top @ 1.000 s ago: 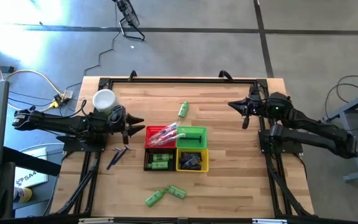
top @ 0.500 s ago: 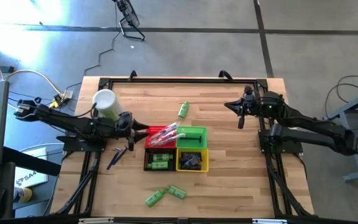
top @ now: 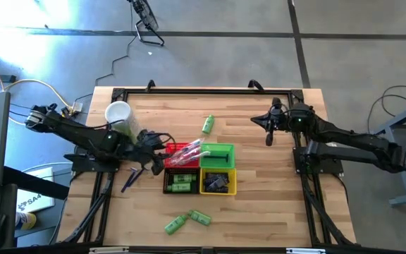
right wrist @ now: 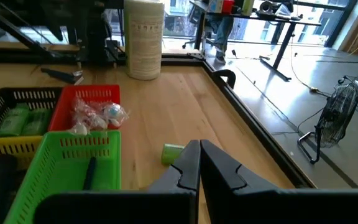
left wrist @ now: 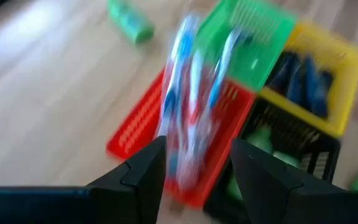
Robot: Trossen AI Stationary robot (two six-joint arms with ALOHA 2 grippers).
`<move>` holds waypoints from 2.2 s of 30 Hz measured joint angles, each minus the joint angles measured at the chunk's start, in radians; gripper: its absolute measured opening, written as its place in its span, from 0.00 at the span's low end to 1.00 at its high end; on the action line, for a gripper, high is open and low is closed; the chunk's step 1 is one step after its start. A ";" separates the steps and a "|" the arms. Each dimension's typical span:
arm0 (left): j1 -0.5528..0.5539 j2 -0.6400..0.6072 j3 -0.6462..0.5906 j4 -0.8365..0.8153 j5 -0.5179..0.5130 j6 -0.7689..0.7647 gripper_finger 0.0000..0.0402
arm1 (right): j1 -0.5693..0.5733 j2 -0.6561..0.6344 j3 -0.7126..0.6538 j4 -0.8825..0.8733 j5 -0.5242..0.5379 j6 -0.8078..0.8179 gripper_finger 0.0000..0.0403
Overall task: Pick & Place Travel size toiletries
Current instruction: Put the blue razor into the green bin
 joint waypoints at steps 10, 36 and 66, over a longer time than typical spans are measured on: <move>0.002 0.187 0.226 -0.455 0.235 -0.307 0.44 | -0.001 0.017 0.000 0.014 0.001 -0.068 0.01; 0.002 0.356 0.121 -0.556 0.381 -0.401 0.44 | 0.000 0.055 0.000 0.059 -0.055 -0.149 0.01; 0.002 0.355 -0.140 -0.263 0.468 -0.370 0.44 | -0.001 0.146 0.000 0.119 -0.053 -0.147 0.01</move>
